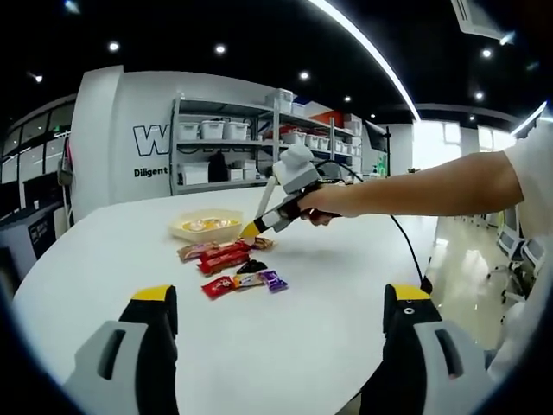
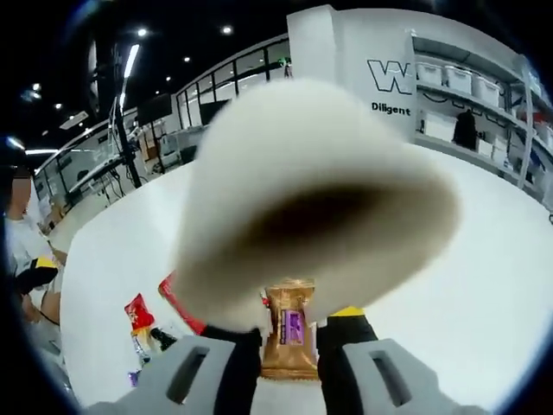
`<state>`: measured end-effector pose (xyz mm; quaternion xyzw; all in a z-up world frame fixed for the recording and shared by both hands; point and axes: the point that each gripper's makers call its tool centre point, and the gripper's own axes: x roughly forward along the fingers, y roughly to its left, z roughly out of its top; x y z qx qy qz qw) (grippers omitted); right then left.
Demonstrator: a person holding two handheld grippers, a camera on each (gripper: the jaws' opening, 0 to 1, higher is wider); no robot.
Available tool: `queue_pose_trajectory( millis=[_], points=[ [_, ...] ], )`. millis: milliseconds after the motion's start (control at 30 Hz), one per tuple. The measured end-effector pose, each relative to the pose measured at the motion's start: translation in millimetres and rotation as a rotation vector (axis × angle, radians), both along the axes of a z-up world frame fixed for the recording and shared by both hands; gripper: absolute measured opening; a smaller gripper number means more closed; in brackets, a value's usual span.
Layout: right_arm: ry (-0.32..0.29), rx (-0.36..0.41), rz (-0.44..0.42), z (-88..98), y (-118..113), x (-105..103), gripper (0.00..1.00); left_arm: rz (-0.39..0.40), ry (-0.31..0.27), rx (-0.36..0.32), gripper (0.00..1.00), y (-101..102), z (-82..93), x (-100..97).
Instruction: Place the target food into the container with the food tongs after gripping and lifting it, then release it inside without dropping or visibly crushing the food.
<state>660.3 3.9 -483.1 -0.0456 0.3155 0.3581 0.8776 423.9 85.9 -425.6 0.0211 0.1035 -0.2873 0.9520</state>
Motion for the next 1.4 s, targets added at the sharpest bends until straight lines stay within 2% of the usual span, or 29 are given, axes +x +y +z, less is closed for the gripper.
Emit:
queue_pose_trajectory(
  millis=[33,67,100,133,233,267,300,333,400,433,533,667,767,867,1000,1067,1133,1233,1300,1400],
  points=[
    [0.054,0.027,0.004,0.3,3,-5,0.13,-0.001,-0.001,-0.005,0.97,-1,0.1,0.9],
    [0.063,0.005,-0.068,0.0,-5,1,0.11,-0.004,0.0,-0.009,0.97,-2,-0.2,1.2],
    [0.04,0.001,-0.037,0.7,-3,0,0.1,-0.009,0.003,-0.011,0.97,-4,-0.9,0.9],
    [-0.009,-0.042,-0.008,1.3,-4,-1,0.1,-0.011,0.004,-0.011,0.97,-5,-1.2,0.6],
    [0.004,-0.032,-0.017,4.9,-3,-4,0.11,-0.027,0.002,0.005,0.97,-9,-4.0,-1.4],
    [-0.021,0.004,0.002,12.8,0,-3,0.11,-0.027,0.004,0.008,0.97,-8,-4.7,-1.2],
    [0.011,0.085,-0.034,23.2,0,1,0.11,-0.025,0.006,0.007,0.97,-8,-5.1,-0.4],
    [0.044,0.12,-0.038,27.7,0,1,0.12,-0.021,0.009,0.002,0.97,-7,-4.8,0.4],
    [-0.038,0.08,-0.026,42.4,-6,11,0.12,-0.025,0.0,-0.021,0.97,-7,0.6,1.4],
    [-0.016,0.097,-0.044,47.7,-7,14,0.12,-0.024,-0.001,-0.022,0.97,-7,1.3,1.7],
    [-0.028,0.126,-0.045,61.1,-3,16,0.12,-0.025,-0.012,-0.025,0.97,-5,4.1,3.3],
    [-0.081,0.047,-0.018,67.3,2,25,0.12,-0.024,-0.003,-0.003,0.98,0,-7.3,6.8],
    [-0.073,0.073,-0.027,76.0,10,32,0.13,-0.013,0.002,-0.003,0.98,4,-11.6,8.4],
    [-0.089,0.052,-0.022,72.9,20,40,0.13,-0.003,-0.003,-0.015,0.98,6,-11.9,10.0],
    [-0.105,0.033,-0.019,63.9,30,56,0.14,-0.001,-0.009,0.018,0.98,7,-16.9,11.1],
    [-0.083,0.03,-0.009,55.2,36,61,0.14,-0.002,0.001,0.011,0.98,9,-17.5,10.6],
    [-0.083,-0.018,0.016,45.2,42,67,0.14,-0.001,0.001,-0.032,0.98,10,-13.4,9.3],
    [-0.077,-0.024,0.029,37.8,49,72,0.14,0.013,0.0,-0.02,0.98,16,-14.4,11.4],
    [-0.08,-0.053,0.042,26.5,55,82,0.14,0.026,0.002,-0.011,0.98,22,-16.4,14.5],
    [-0.079,-0.06,0.052,19.7,58,85,0.15,0.029,0.008,-0.012,0.98,24,-18.0,15.3]
  ],
)
